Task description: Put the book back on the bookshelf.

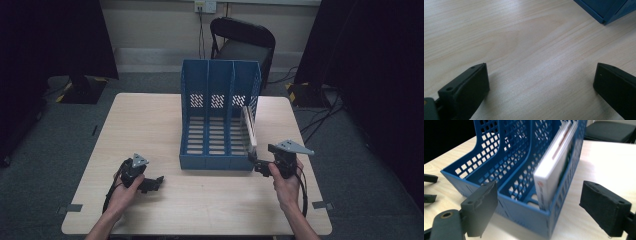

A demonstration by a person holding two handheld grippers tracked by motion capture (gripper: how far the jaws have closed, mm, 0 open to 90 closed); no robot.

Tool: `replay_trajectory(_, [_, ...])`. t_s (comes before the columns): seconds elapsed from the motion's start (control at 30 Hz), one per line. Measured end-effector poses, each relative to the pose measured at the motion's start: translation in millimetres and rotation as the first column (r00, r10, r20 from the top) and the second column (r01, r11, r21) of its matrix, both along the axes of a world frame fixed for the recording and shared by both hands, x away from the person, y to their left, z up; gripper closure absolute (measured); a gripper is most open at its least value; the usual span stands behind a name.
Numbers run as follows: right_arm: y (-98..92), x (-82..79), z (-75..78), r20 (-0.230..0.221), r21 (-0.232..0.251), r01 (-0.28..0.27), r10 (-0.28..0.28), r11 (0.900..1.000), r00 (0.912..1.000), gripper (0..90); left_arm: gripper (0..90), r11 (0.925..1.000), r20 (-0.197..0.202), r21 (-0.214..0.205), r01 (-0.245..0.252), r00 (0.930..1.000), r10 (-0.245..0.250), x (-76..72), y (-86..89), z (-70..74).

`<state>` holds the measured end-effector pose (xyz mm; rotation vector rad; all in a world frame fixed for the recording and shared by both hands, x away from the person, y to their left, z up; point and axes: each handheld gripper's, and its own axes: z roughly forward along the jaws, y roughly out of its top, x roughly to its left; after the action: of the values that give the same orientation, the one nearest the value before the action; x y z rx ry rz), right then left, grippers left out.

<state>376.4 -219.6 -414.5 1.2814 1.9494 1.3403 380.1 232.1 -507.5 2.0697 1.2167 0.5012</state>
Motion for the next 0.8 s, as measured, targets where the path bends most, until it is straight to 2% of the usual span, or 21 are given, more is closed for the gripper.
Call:
replay_trajectory(0.1, [-4.7, -4.2, -4.7, -0.007, -0.013, -0.004, 0.004, 0.9999, 1.0, 14.4, 0.0, 1.0, 0.0, 0.0, -0.001, 1.0, 0.001, -0.1, -0.1, 0.0])
replay_trajectory(0.17, [-10.4, -9.9, -11.8, -0.025, -0.041, -0.013, 0.012, 0.9991, 0.9996, 14.4, 0.0, 1.0, -0.001, 0.004, 0.0, 1.0, 0.0, -0.1, 0.1, 0.1])
replay_trajectory(0.33, [-24.4, -15.6, -23.7, -0.067, -0.069, 0.002, -0.006, 0.9976, 0.9977, 14.3, 0.0, 1.0, -0.001, 0.004, -0.001, 1.0, 0.001, -0.2, 0.1, 0.1])
replay_trajectory(0.4, [-26.6, -15.4, -25.9, -0.08, -0.076, -0.001, -0.005, 0.9971, 0.9968, 14.0, 0.0, 1.0, -0.001, 0.004, -0.001, 1.0, 0.001, -0.2, 0.1, 0.1])
replay_trajectory(0.43, [-30.3, -13.1, -30.1, -0.099, -0.119, -0.005, -0.007, 0.9929, 0.9951, 14.1, 0.0, 1.0, 0.0, 0.0, -0.003, 1.0, 0.003, -0.3, -0.2, 0.0])
replay_trajectory(0.47, [-32.5, -12.1, -31.9, -0.109, -0.128, -0.014, 0.0, 0.9917, 0.994, 14.1, 0.0, 1.0, 0.0, 0.0, -0.003, 1.0, 0.003, -0.3, -0.2, 0.0])
replay_trajectory(0.53, [-37.6, -9.6, -36.7, -0.132, -0.115, -0.021, 0.005, 0.9931, 0.9912, 14.1, 0.0, 1.0, 0.0, 0.0, -0.003, 1.0, 0.003, -0.2, -0.2, 0.0])
replay_trajectory(0.63, [-41.6, -7.4, -42.4, -0.148, -0.141, -0.011, -0.01, 0.9899, 0.9889, 14.3, 0.0, 1.0, 0.0, 0.0, -0.003, 1.0, 0.003, -0.2, -0.1, 0.0])
replay_trajectory(0.67, [-45.7, -3.5, -50.3, -0.205, -0.145, -0.024, -0.007, 0.9891, 0.9788, 14.8, 0.0, 1.0, 0.0, 0.0, -0.003, 1.0, 0.003, -0.2, -0.1, 0.0])
replay_trajectory(0.7, [-46.8, -2.2, -52.4, -0.226, -0.143, -0.022, -0.011, 0.9895, 0.9742, 15.2, 0.0, 1.0, 0.0, 0.0, -0.003, 1.0, 0.003, -0.2, -0.1, 0.0])
replay_trajectory(0.8, [-49.5, 0.7, -59.4, -0.236, -0.149, -0.005, -0.031, 0.9888, 0.9712, 15.9, 0.0, 1.0, 0.0, 0.0, -0.003, 1.0, 0.003, -0.2, -0.2, 0.0])
